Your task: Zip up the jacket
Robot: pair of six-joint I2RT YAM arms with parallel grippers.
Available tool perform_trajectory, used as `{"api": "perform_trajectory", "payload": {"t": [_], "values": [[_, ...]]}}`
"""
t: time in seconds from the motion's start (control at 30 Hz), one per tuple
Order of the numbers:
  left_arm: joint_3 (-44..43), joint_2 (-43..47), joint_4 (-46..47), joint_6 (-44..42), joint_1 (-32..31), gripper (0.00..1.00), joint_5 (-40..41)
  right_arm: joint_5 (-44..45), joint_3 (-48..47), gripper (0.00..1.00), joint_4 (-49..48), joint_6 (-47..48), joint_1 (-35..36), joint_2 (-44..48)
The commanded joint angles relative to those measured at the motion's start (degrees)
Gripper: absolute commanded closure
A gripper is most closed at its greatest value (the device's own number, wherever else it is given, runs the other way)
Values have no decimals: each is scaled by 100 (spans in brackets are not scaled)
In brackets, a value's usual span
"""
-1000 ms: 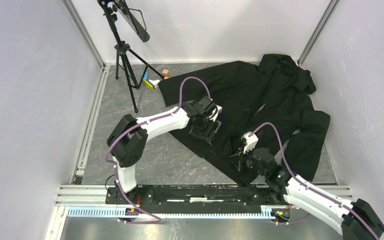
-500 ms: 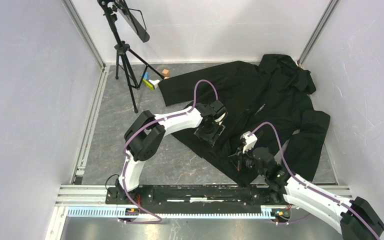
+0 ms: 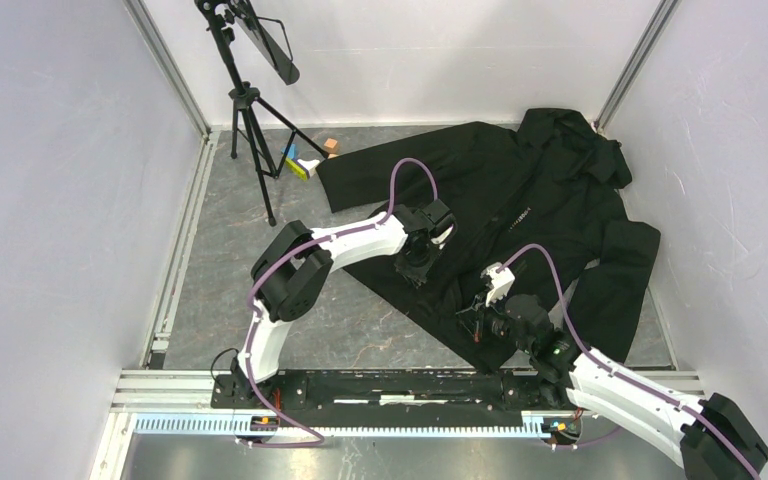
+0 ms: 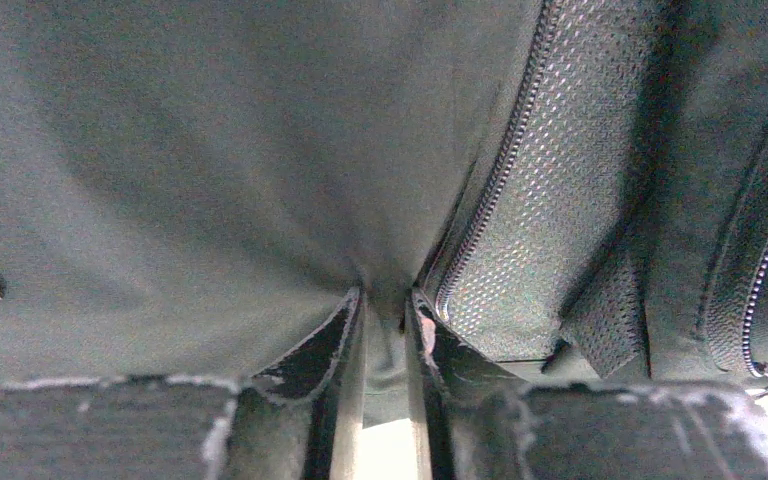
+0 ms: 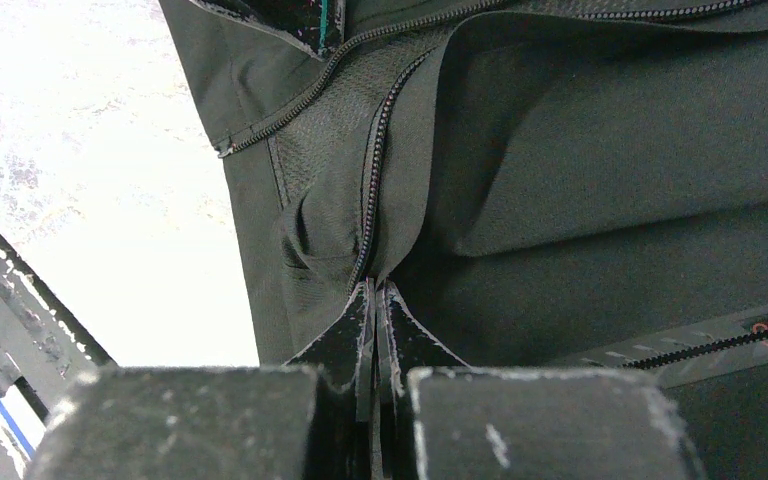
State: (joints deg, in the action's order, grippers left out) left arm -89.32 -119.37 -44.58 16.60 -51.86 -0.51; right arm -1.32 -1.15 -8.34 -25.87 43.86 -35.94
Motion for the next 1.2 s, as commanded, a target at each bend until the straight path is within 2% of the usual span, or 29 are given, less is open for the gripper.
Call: {"api": "perform_trajectory", "payload": {"t": [0.0,0.13,0.2,0.33,0.43,0.57,0.63,0.67,0.77,0.9,1.03,1.17], "values": [[-102,208,151,-35,-18,77,-84,-48,-41,100,-79,-113,1,-43],[102,647,457,3,25,82,-370,-66,-232,100,7,-329,2,-164],[254,891,667,64,76,89,-525,-136,-322,100,-70,-439,7,-289],[887,1355,1505,193,136,98,-859,-154,-427,100,-446,-696,5,-637],[1454,1768,2327,313,142,98,-908,5,-584,100,-691,-949,7,-897],[2273,2253,3370,647,141,98,-330,97,-466,100,-1664,-1207,50,-1256],[2656,2441,3978,808,141,98,27,577,-392,100,-2030,-1270,168,-1442],[2787,2528,4112,875,124,98,552,844,-551,100,-2035,-1304,221,-1778],[2929,2669,4210,969,21,98,1259,1111,-628,100,-2262,-1423,400,-2104],[2936,2641,4194,1068,-17,98,1613,1458,-606,100,-2943,-1438,739,-2578],[2951,2649,4177,1091,-18,98,1524,1545,-523,100,-3530,-1343,784,-2932],[2785,2554,3859,1136,-18,98,1101,1662,-601,100,-3210,-1108,782,-2763]]}}
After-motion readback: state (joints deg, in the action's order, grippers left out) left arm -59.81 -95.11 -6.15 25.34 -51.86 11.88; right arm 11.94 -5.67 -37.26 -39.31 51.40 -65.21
